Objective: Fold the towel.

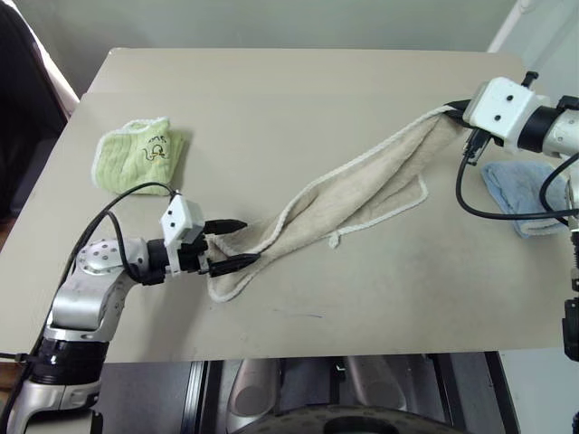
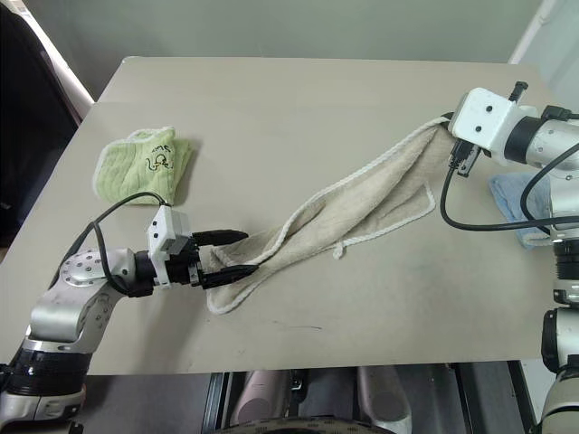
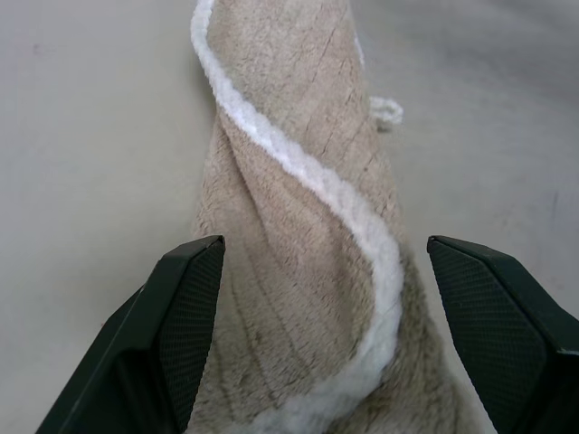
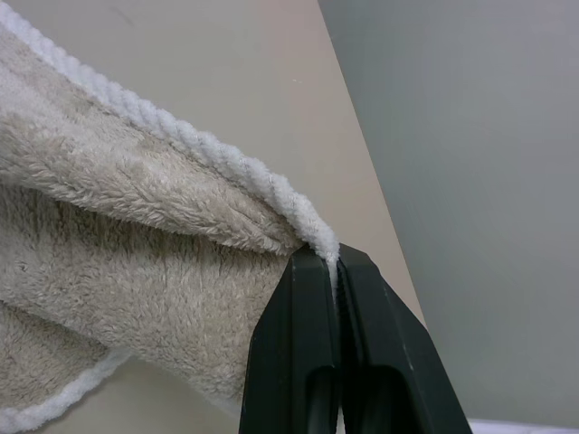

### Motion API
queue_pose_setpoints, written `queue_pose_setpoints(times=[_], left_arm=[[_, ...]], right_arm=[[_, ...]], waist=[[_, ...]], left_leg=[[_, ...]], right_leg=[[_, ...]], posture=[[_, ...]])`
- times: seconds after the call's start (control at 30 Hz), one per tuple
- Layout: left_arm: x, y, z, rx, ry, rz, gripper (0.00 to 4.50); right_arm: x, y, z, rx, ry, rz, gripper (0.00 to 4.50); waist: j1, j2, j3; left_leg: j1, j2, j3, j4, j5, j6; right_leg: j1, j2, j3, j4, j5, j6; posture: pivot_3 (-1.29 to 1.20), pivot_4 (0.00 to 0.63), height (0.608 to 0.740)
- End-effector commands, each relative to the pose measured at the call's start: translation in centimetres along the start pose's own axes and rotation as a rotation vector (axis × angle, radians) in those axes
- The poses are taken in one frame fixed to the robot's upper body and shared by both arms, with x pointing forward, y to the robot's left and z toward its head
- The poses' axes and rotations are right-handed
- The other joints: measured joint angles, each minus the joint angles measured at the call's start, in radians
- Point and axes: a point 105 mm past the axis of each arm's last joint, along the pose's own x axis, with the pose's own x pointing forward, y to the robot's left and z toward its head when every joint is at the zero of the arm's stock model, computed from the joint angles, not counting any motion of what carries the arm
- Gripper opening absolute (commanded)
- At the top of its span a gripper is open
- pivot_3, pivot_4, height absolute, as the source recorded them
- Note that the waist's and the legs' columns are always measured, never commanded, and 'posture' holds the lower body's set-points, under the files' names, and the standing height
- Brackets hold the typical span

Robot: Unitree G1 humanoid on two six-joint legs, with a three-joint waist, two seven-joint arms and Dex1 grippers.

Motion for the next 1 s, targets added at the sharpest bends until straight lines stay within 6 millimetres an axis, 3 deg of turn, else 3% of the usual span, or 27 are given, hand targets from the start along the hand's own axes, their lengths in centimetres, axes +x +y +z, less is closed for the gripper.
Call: queue_pose_setpoints(times=[0.03,0.4,0.7,1.0], left_arm=[[0.1,0.6,0.6,0.084,-0.024,0.026,3.87],[0.5,1.8,-0.6,0.218,-0.027,0.07,3.87],[0.5,-0.1,-1.3,0.194,-0.026,-0.026,3.87],[1.0,-0.4,-1.5,0.202,-0.018,-0.032,3.87]], right_arm=[[-0.7,-1.2,1.1,-0.045,-0.025,-0.044,0.0],[-0.9,-1.4,0.9,-0.052,-0.014,-0.048,0.0],[-0.9,-1.4,0.9,-0.05,-0.013,-0.051,0.0],[-0.8,-1.4,0.8,-0.054,-0.007,-0.052,0.0]], waist=[[0.0,0.0,0.0],[0.0,0.0,0.0],[0.0,0.0,0.0],[0.0,0.0,0.0]], left_leg=[[0.0,0.0,0.0,0.0,0.0,0.0],[0.0,0.0,0.0,0.0,0.0,0.0],[-0.001,0.0,0.0,0.0,0.0,0.0],[-0.001,0.0,0.0,0.0,0.0,0.0]], right_leg=[[0.0,0.0,0.0,0.0,0.0,0.0],[0.0,0.0,0.0,0.0,0.0,0.0],[0.0,0.0,0.0,0.0,0.0,0.0],[0.0,0.0,0.0,0.0,0.0,0.0]], posture=[[0.0,0.15,0.697],[0.0,0.15,0.697],[0.0,0.15,0.697],[0.0,0.15,0.697]])
